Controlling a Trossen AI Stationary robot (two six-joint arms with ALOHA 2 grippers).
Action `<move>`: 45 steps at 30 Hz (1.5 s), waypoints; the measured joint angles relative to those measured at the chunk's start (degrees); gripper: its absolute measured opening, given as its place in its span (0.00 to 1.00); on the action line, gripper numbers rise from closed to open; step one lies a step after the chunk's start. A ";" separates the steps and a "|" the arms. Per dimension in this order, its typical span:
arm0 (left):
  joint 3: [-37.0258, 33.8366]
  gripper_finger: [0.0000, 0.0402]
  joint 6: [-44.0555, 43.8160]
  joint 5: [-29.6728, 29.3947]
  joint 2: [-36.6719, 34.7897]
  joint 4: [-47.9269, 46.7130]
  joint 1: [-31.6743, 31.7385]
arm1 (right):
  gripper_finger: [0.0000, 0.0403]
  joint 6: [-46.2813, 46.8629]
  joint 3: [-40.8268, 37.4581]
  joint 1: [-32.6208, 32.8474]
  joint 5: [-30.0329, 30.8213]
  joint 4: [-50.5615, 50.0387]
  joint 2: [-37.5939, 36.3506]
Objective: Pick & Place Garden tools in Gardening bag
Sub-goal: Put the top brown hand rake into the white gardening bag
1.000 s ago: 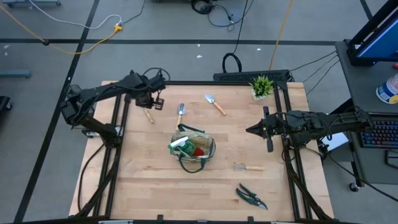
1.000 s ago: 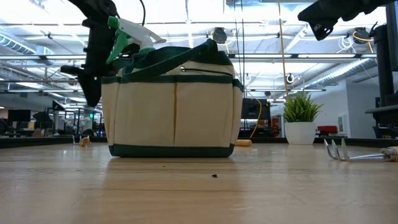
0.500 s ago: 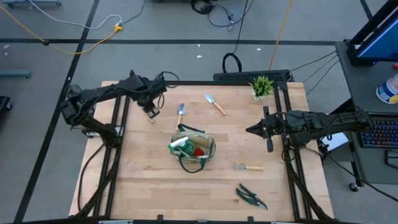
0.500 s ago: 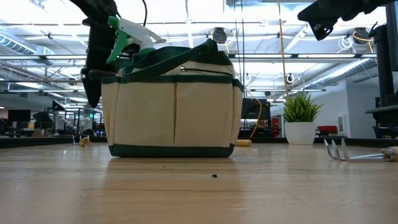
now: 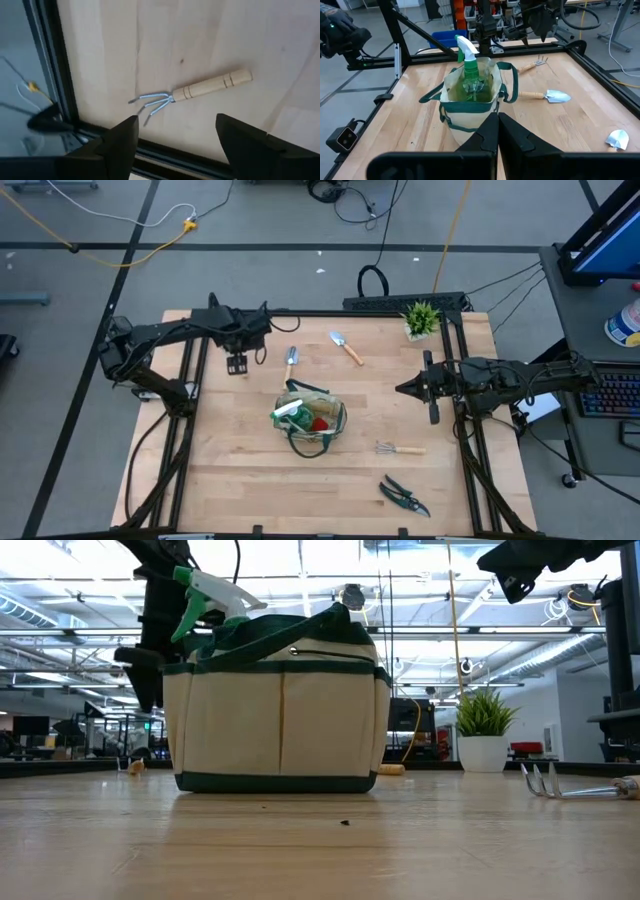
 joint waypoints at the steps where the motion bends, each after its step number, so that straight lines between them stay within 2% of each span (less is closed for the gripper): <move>1: 0.00 0.68 1.46 0.44 0.00 -0.02 0.14 | 0.00 -0.01 0.00 0.00 -0.01 -0.01 0.00; 6: -0.78 0.68 4.79 2.83 0.00 -0.25 0.95 | 0.00 0.01 0.00 -0.01 -0.02 -0.04 0.00; 10: -5.49 0.68 6.02 3.77 0.00 -1.17 1.09 | 0.00 0.01 0.00 0.00 -0.02 -0.05 0.00; 15: -11.17 0.68 6.79 0.18 0.04 0.14 0.09 | 0.00 0.01 0.00 0.00 -0.02 -0.06 0.00; 20: -12.15 0.68 6.87 -1.40 0.04 2.64 -0.50 | 0.00 0.01 0.00 -0.02 -0.02 -0.07 0.00; 26: -12.15 0.68 14.51 -1.19 0.04 10.16 -0.50 | 0.00 1.26 0.00 -0.01 -0.02 -0.07 0.00; 29: -12.15 0.68 18.08 2.47 0.04 12.71 -0.42 | 0.00 1.50 0.00 -0.01 -0.02 -0.07 0.00; 33: -12.15 0.68 23.44 5.90 0.04 13.11 -0.44 | 0.00 1.52 0.00 0.00 -0.02 -0.09 0.00; 40: -12.46 0.68 29.45 5.81 0.04 13.19 -0.43 | 0.00 1.52 0.00 -0.01 -0.02 -0.13 0.00; 45: -15.67 0.68 32.22 6.18 0.04 13.72 -0.50 | 0.00 1.51 0.00 0.00 -0.02 -0.25 0.00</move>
